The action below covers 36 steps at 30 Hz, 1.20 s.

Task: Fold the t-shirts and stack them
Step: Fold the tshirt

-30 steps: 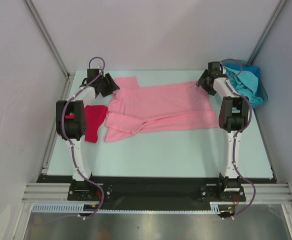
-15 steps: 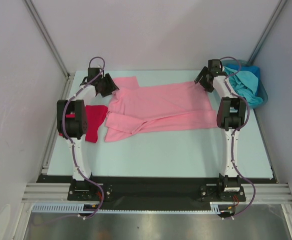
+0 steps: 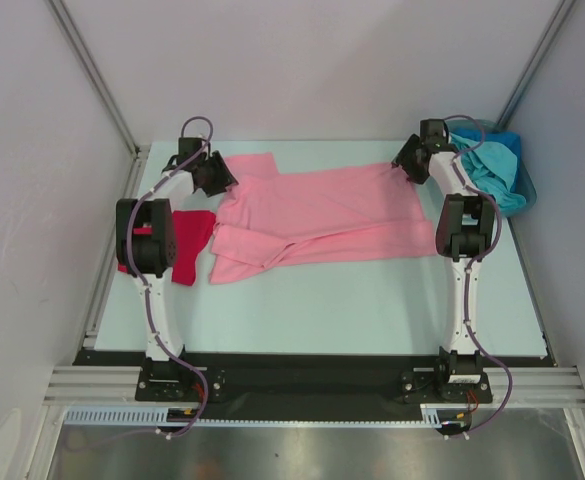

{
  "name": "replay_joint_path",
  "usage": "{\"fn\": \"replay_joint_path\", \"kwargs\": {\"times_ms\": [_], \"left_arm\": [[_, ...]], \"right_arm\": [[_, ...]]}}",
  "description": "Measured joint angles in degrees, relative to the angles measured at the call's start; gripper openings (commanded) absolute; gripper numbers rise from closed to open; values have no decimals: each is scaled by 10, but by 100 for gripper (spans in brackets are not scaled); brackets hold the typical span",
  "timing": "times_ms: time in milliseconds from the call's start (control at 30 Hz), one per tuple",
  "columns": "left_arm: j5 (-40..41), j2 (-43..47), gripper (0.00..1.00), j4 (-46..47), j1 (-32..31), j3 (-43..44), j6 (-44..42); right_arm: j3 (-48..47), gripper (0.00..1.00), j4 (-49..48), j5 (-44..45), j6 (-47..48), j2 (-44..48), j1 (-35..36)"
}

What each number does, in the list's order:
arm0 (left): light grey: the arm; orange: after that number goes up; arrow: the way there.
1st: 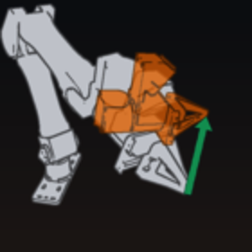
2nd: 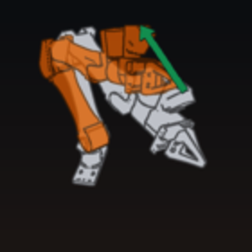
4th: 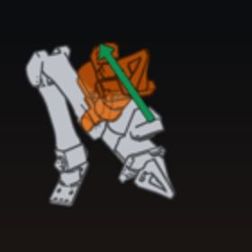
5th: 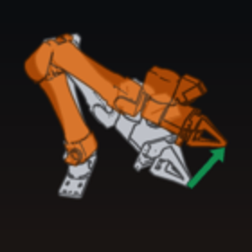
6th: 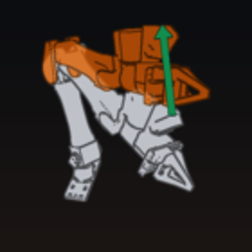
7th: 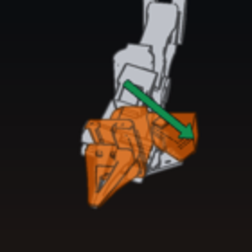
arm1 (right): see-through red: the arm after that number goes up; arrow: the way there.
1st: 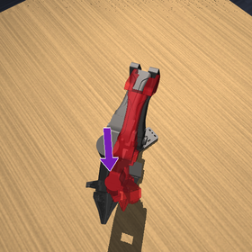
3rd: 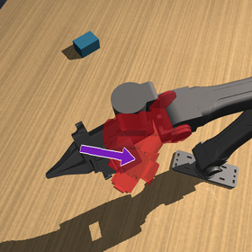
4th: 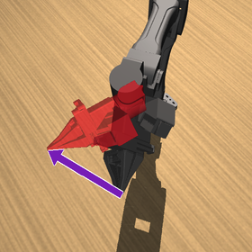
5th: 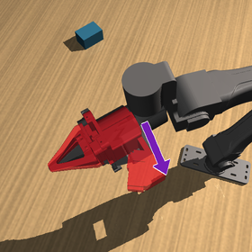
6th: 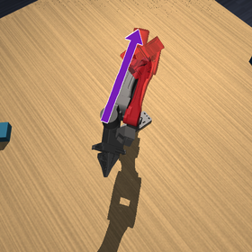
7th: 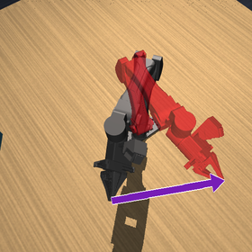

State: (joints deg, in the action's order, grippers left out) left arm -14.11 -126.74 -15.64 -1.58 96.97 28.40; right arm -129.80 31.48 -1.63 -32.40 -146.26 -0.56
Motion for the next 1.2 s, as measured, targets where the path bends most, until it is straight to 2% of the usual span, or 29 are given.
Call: {"fn": "replay_joint_path", "kwargs": {"times_ms": [233, 400, 500, 567, 767, 1200], "left_arm": [[2, 0, 49, 0, -3, 0, -1], [3, -2, 45, -1, -5, 2, -3], [3, -7, 35, 0, -6, 7, -3], [4, -9, 23, 0, -7, 7, -3], [4, -16, 0, 0, -9, 7, -5], [24, -14, 1, 4, -9, 6, -4]], "right_arm": [[19, 54, -17, -9, -3, 3, -4], [34, 37, -32, -16, -5, 7, -9], [40, 25, -36, -19, -5, 8, -13], [44, 16, -39, -20, -8, 8, -16], [60, 1, -54, -23, -12, 12, -19], [130, 0, -111, -11, -17, 45, -18]]}}
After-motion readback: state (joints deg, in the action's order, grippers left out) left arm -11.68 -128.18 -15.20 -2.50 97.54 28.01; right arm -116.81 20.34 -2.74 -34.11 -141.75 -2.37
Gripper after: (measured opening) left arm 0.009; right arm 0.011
